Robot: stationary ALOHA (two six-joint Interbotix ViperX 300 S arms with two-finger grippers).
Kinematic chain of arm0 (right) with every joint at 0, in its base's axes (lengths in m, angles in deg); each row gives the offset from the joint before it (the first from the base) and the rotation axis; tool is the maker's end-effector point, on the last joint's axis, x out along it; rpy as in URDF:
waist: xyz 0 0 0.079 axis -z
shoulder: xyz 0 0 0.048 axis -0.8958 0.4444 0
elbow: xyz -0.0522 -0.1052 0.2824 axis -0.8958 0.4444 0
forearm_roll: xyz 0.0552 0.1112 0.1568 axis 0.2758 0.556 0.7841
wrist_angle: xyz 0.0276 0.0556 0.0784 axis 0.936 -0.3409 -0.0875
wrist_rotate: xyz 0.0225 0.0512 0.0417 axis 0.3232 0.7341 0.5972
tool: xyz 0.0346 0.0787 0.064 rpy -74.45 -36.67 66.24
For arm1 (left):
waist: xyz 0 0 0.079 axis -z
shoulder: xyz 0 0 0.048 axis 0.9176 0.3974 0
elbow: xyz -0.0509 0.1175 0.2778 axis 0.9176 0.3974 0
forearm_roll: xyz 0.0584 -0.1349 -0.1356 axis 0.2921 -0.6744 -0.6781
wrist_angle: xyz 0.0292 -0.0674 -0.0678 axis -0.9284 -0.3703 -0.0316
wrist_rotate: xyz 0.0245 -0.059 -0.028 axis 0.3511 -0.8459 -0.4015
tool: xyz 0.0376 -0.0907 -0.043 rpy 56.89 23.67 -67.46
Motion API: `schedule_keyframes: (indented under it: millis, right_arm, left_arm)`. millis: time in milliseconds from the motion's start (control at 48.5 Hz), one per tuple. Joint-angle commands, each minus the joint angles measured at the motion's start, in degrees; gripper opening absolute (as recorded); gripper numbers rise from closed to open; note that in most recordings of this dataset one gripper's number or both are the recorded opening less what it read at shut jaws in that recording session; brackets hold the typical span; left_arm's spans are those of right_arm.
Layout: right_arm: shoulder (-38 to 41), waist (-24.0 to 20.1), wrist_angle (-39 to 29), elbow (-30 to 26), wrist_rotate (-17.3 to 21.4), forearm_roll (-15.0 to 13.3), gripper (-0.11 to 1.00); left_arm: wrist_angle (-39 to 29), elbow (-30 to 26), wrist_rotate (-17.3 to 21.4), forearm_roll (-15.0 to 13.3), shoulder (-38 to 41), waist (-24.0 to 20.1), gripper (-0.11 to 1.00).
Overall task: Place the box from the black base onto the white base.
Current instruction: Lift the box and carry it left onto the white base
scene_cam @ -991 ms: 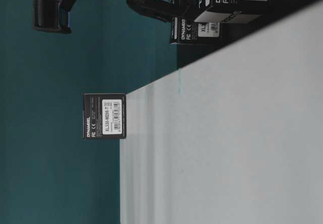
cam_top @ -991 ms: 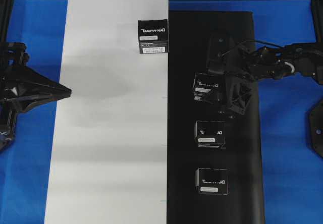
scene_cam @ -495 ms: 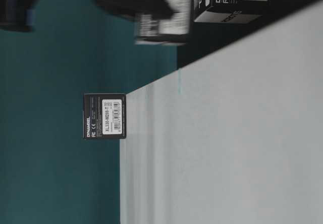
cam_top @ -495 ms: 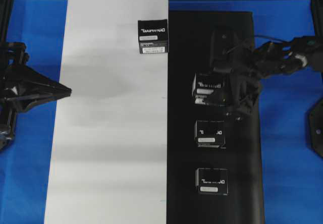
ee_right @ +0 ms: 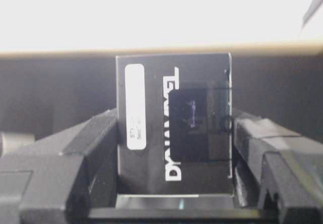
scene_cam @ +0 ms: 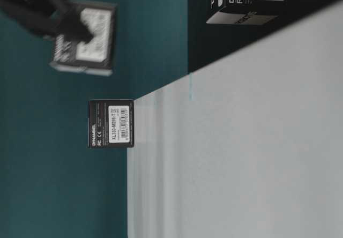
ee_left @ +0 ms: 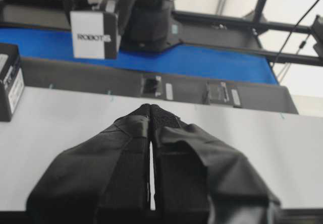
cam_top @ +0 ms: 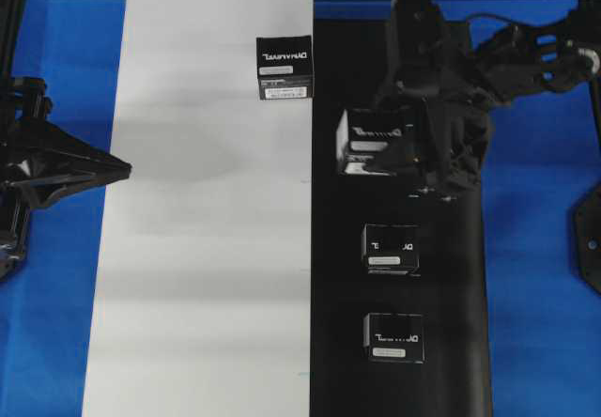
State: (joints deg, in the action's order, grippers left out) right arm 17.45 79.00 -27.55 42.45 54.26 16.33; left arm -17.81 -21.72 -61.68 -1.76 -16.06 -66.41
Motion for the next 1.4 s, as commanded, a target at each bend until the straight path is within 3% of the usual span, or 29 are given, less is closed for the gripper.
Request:
schedule_keyframes:
  millis: [0,578,846,1011,1383]
  right_arm:
    - [0.8,-0.5,0.1,-2.5,-0.1,0.1,0.49]
    - [10.8,-3.7,0.6,-12.7,0.1,-0.2,0.49]
    - [13.4,-4.3,3.5,-12.8,2.5,-1.1,0.49]
    - [14.6,-4.7,3.7,-12.8,4.6,-3.4,0.49]
    - [17.2,-5.3,3.7,-13.9,4.8,-4.1,0.49]
  left_arm:
    - [0.4,-1.1,-0.1,0.3,0.2,0.2,-0.01]
    - [0.4,-1.1,-0.1,0.3,0.2,0.2,-0.01]
    - [0.3,-1.0,-0.1,0.2,0.2,0.4,-0.01]
    - [0.0,-1.0,-0.1,0.2,0.1,0.4,-0.01]
    - [-0.8,-0.9,-0.1,0.3,0.0,0.5,-0.01]
